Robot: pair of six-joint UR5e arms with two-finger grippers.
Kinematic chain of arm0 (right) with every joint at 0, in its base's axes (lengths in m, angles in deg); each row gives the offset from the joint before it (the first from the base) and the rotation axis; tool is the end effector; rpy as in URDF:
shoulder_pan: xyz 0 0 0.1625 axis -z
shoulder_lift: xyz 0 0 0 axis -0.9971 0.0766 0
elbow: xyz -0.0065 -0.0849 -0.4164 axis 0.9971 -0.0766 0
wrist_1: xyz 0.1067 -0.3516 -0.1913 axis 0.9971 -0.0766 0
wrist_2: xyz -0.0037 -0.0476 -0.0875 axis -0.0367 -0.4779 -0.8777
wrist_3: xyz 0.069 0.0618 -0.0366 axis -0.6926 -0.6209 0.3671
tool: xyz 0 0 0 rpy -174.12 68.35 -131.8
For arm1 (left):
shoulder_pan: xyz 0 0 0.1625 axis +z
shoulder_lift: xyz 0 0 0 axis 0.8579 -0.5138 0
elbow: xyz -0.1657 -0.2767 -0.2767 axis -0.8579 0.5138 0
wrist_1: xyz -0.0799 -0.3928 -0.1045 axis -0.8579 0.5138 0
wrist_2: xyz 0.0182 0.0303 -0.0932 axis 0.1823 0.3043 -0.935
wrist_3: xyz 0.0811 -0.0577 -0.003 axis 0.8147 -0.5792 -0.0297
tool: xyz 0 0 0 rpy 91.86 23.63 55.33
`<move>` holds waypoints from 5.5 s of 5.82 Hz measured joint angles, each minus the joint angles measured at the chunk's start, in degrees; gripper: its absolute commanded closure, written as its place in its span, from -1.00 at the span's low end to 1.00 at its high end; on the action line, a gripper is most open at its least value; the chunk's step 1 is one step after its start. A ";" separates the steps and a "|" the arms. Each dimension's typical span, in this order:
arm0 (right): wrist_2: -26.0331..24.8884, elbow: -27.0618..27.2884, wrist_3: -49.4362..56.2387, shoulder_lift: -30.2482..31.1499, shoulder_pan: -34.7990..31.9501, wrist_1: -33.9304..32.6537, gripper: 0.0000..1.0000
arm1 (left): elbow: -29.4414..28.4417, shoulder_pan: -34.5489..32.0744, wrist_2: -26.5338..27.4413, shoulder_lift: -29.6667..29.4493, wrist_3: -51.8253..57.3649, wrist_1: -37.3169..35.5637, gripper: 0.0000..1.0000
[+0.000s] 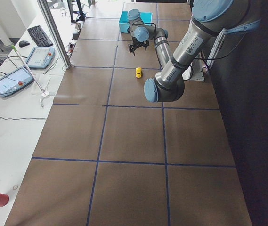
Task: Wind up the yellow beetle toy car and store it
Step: 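Move the left gripper down onto the yellow beetle toy car, then press the yellow car against the table with the left gripper, then drag the pressed car backward along the table with the left gripper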
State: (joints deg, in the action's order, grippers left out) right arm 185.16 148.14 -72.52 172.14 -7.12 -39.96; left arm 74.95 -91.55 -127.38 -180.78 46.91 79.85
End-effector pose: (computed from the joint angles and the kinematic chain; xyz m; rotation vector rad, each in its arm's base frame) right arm 0.0844 -0.4561 0.6257 -0.0210 -0.7895 0.0554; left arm 0.5061 -0.4166 0.0834 0.4538 0.8835 1.1890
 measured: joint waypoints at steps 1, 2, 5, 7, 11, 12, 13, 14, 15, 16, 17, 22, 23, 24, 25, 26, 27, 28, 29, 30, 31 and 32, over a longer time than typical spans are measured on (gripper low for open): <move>0.00 -0.02 0.01 0.00 0.00 0.03 -1.00 | -3.30 0.37 2.00 -4.93 6.58 -5.28 -1.00; 0.00 -0.04 0.05 0.00 0.00 0.04 -1.00 | -5.04 0.68 5.83 -7.69 14.62 -9.05 -1.00; 0.00 -0.11 0.07 0.02 0.06 0.05 -1.00 | -8.13 4.23 19.05 -7.88 25.95 -11.25 -1.00; 0.00 -0.20 0.07 0.08 0.09 0.08 -1.00 | -13.14 6.12 21.37 -7.25 23.97 -6.58 -1.00; 0.00 -0.44 0.07 0.15 0.09 0.22 -1.00 | -17.35 8.85 21.32 -4.61 19.66 -0.03 -1.00; 0.00 -0.53 0.07 0.17 0.13 0.22 -1.00 | -17.43 9.31 21.27 -3.88 19.33 0.89 -1.00; 0.00 -0.64 0.07 0.21 0.15 0.20 -1.00 | -17.47 9.50 21.30 -3.36 19.31 1.80 -1.00; 0.00 -0.73 0.07 0.27 0.16 0.16 -1.00 | -17.50 9.64 21.40 -2.99 19.34 2.42 -1.00; 0.00 -0.77 0.04 0.32 0.17 0.14 -1.00 | -17.50 9.80 21.47 -2.50 19.31 3.18 -1.00; 0.00 -0.78 -0.02 0.34 0.17 0.16 -1.00 | -17.72 9.91 21.52 -2.11 19.26 4.01 -0.96; 0.00 -0.79 -0.05 0.42 0.17 0.20 -1.00 | -18.09 9.95 21.57 -1.95 19.21 4.71 -0.85; -0.04 -0.91 -0.14 0.53 0.18 0.23 -1.00 | -19.85 9.71 21.13 -2.03 19.54 8.15 0.73; -0.07 -1.02 -0.12 0.53 0.18 0.23 -1.00 | -18.49 8.74 20.22 -2.05 19.80 8.20 0.73; -0.06 -1.16 -0.13 0.53 0.17 0.23 -1.00 | -16.69 7.20 18.04 -2.13 19.90 8.57 0.73; -0.02 -1.20 -0.20 0.53 0.21 0.22 -1.00 | -15.96 6.30 16.43 -2.19 20.01 10.98 0.73; -0.01 -1.22 -0.25 0.53 0.22 0.23 -1.00 | -16.59 5.76 15.12 -2.25 20.05 15.52 0.78; 0.00 -1.21 -0.27 0.53 0.22 0.23 -1.00 | -18.08 5.13 13.25 -2.33 19.82 19.89 0.80; 0.00 -1.19 -0.28 0.53 0.24 0.22 -1.00 | -20.07 4.68 12.01 -2.42 19.57 23.48 0.81; -0.02 -1.35 -0.20 0.60 0.26 0.23 -1.00 | -22.22 4.41 11.59 -2.46 18.26 27.02 0.81; -0.07 -1.80 -0.08 0.66 0.26 0.23 -1.00 | -23.91 4.22 11.45 -2.49 16.64 29.78 0.81; -0.03 -2.11 -0.09 0.66 0.26 0.25 -1.00 | -24.92 4.13 11.41 -2.49 16.01 31.14 0.81; 0.05 -2.10 -0.18 0.61 0.26 0.29 -1.00 | -25.33 4.10 11.40 -2.48 15.83 31.62 0.81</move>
State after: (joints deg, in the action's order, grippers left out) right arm 185.20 146.04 -72.71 172.75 -6.85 -39.67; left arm 49.62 -87.45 -115.98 -183.25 62.74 111.47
